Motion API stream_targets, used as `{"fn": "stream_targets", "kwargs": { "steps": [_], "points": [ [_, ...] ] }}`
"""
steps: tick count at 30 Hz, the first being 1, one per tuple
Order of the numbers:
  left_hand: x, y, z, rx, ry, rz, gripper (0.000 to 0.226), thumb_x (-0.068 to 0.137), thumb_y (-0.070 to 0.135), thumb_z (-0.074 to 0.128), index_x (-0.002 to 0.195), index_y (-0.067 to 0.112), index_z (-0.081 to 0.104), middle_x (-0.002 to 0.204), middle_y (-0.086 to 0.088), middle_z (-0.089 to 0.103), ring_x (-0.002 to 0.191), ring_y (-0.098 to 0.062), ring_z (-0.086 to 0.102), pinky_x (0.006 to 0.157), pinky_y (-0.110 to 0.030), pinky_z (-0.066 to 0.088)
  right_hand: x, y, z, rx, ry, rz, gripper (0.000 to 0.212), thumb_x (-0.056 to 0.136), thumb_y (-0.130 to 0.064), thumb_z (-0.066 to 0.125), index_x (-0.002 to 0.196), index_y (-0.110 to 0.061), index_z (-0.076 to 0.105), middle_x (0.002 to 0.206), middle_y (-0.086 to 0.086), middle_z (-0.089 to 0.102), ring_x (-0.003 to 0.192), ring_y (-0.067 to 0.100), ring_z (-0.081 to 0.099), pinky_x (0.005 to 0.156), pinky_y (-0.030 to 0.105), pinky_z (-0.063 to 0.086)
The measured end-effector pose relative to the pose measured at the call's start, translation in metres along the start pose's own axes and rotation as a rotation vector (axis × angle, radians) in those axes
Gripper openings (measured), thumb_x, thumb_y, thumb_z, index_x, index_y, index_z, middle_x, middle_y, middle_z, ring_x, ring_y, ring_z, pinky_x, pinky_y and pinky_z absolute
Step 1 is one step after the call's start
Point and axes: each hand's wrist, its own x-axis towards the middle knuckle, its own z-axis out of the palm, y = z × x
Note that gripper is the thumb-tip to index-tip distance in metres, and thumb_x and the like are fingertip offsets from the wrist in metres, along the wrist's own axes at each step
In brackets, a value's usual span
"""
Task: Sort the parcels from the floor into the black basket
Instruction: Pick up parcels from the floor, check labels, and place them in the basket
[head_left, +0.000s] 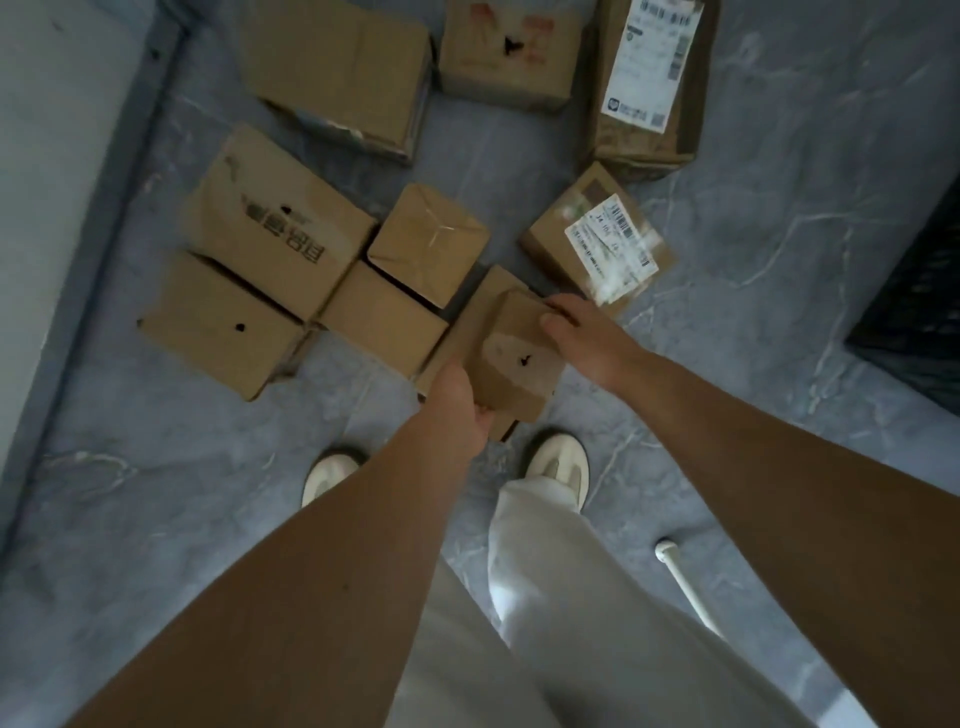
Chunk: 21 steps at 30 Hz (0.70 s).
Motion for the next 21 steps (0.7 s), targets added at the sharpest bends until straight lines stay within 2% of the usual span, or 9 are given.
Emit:
{"fn": "stream_targets", "kwargs": {
  "steps": [2, 4, 7, 8, 11, 13, 15, 17, 21],
  "points": [
    [-0.023, 0.001, -0.003, 0.012, 0.002, 0.042, 0.039, 0.106, 0.023, 0.039, 0.143, 0.009, 0.044, 0.141, -0.010, 0.050, 0.132, -0.030, 0.046, 0.112, -0.042, 0.038, -0.013, -0.020, -0.008, 0.077, 0.062, -0.001, 0.032, 0.103, -0.031, 0.043, 0.128, -0.014, 0.052, 0.112, 0.001, 0.051, 0.101, 0.017, 0.052, 0.064, 0.018, 0.034],
    [-0.058, 0.010, -0.007, 0.036, 0.023, 0.089, 0.036, 0.104, 0.017, 0.042, 0.139, 0.007, 0.047, 0.136, -0.010, 0.053, 0.125, -0.028, 0.051, 0.110, -0.040, 0.041, -0.037, -0.048, -0.019, 0.153, 0.132, -0.020, 0.021, 0.103, -0.032, 0.043, 0.110, -0.015, 0.053, 0.095, -0.003, 0.052, 0.085, 0.009, 0.051, 0.060, 0.018, 0.032],
    [-0.112, 0.034, -0.012, 0.019, 0.094, 0.179, 0.021, 0.100, 0.013, 0.053, 0.118, 0.002, 0.057, 0.113, -0.011, 0.061, 0.101, -0.023, 0.060, 0.093, -0.032, 0.051, -0.080, -0.103, -0.044, 0.262, 0.190, -0.052, 0.023, 0.101, -0.039, 0.046, 0.085, -0.023, 0.050, 0.081, -0.005, 0.050, 0.077, 0.009, 0.051, 0.064, 0.024, 0.037],
    [-0.134, 0.047, -0.015, 0.001, 0.087, 0.209, 0.019, 0.099, 0.013, 0.055, 0.114, 0.002, 0.059, 0.111, -0.010, 0.063, 0.099, -0.021, 0.061, 0.091, -0.032, 0.052, -0.097, -0.127, -0.055, 0.279, 0.188, -0.080, 0.026, 0.100, -0.041, 0.048, 0.081, -0.025, 0.048, 0.080, -0.005, 0.050, 0.077, 0.011, 0.052, 0.065, 0.026, 0.038],
    [-0.215, 0.090, -0.018, -0.052, 0.042, 0.341, 0.015, 0.096, 0.014, 0.061, 0.107, 0.004, 0.062, 0.106, -0.010, 0.068, 0.092, -0.019, 0.067, 0.076, -0.028, 0.059, -0.154, -0.208, -0.092, 0.277, 0.175, -0.191, 0.030, 0.097, -0.050, 0.050, 0.085, -0.022, 0.053, 0.082, -0.004, 0.055, 0.080, 0.013, 0.056, 0.069, 0.030, 0.045],
    [-0.281, 0.120, -0.018, -0.114, 0.039, 0.425, 0.016, 0.091, 0.013, 0.067, 0.105, 0.006, 0.064, 0.107, -0.008, 0.070, 0.089, -0.016, 0.069, 0.066, -0.023, 0.059, -0.192, -0.261, -0.118, 0.280, 0.168, -0.264, 0.030, 0.094, -0.055, 0.052, 0.086, -0.026, 0.055, 0.088, -0.004, 0.060, 0.088, 0.016, 0.062, 0.082, 0.039, 0.052],
    [-0.352, 0.143, -0.018, -0.145, -0.024, 0.523, 0.024, 0.090, 0.014, 0.069, 0.112, 0.004, 0.067, 0.111, -0.010, 0.071, 0.093, -0.017, 0.070, 0.067, -0.022, 0.060, -0.236, -0.308, -0.143, 0.305, 0.167, -0.323, 0.029, 0.091, -0.056, 0.055, 0.083, -0.029, 0.053, 0.092, 0.000, 0.063, 0.095, 0.020, 0.064, 0.091, 0.046, 0.054],
    [-0.424, 0.161, -0.016, -0.148, -0.096, 0.651, 0.034, 0.091, 0.016, 0.068, 0.122, 0.002, 0.065, 0.117, -0.013, 0.070, 0.103, -0.021, 0.070, 0.075, -0.023, 0.060, -0.287, -0.350, -0.168, 0.323, 0.158, -0.384, 0.031, 0.090, -0.058, 0.055, 0.084, -0.027, 0.053, 0.095, 0.002, 0.066, 0.096, 0.021, 0.065, 0.092, 0.051, 0.054],
    [-0.562, 0.181, -0.020, -0.143, -0.072, 0.951, 0.037, 0.088, 0.011, 0.071, 0.125, 0.009, 0.066, 0.122, -0.009, 0.069, 0.109, -0.019, 0.066, 0.093, -0.028, 0.051, -0.387, -0.417, -0.211, 0.322, 0.124, -0.514, 0.031, 0.097, -0.046, 0.053, 0.085, -0.017, 0.054, 0.104, 0.015, 0.067, 0.100, 0.025, 0.066, 0.090, 0.054, 0.054]
  ]
}}
